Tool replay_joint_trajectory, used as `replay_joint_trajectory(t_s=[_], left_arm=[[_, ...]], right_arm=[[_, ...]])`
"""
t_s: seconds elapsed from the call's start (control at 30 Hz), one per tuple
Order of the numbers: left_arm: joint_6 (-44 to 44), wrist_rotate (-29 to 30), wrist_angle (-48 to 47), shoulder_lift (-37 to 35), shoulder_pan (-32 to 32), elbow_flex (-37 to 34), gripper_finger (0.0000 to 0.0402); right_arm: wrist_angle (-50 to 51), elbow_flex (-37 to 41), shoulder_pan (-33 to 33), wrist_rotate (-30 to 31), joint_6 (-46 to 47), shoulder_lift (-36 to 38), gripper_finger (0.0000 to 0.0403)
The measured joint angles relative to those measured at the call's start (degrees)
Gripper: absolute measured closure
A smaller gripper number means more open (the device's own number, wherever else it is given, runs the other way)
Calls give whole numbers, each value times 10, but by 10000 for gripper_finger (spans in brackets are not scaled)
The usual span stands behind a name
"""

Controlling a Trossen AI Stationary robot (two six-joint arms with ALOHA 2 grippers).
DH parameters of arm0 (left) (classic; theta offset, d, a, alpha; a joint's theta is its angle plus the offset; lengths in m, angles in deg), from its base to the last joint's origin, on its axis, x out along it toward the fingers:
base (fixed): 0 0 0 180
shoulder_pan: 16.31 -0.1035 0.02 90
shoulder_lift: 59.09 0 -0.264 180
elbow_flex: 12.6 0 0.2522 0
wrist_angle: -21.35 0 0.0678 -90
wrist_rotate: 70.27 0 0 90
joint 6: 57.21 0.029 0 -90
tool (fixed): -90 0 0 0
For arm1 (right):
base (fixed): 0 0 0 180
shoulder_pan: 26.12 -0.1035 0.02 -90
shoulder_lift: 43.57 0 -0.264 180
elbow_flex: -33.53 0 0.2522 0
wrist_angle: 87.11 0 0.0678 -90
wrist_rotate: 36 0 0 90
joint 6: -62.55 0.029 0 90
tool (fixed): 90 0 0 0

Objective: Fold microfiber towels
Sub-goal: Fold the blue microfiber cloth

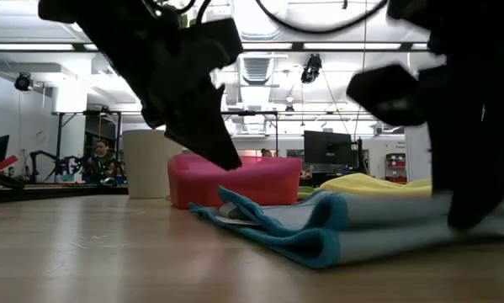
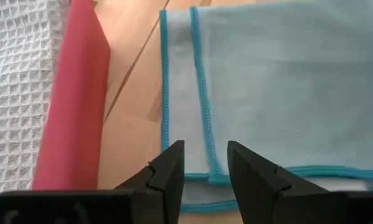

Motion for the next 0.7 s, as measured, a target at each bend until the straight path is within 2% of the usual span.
replay_joint_trajectory(t_s=[0.33,0.53,0.7], left_arm=[[6,3,-1,22,5,-22,295],[12,2,23,22,5,-49,295],[28,-1,120,28,8,-73,295]], right_arm=[[12,-20,-2,-143,25,38,394],[18,-34,-2,-152,29,45,394],[57,-64,3,-143,3,48,394]])
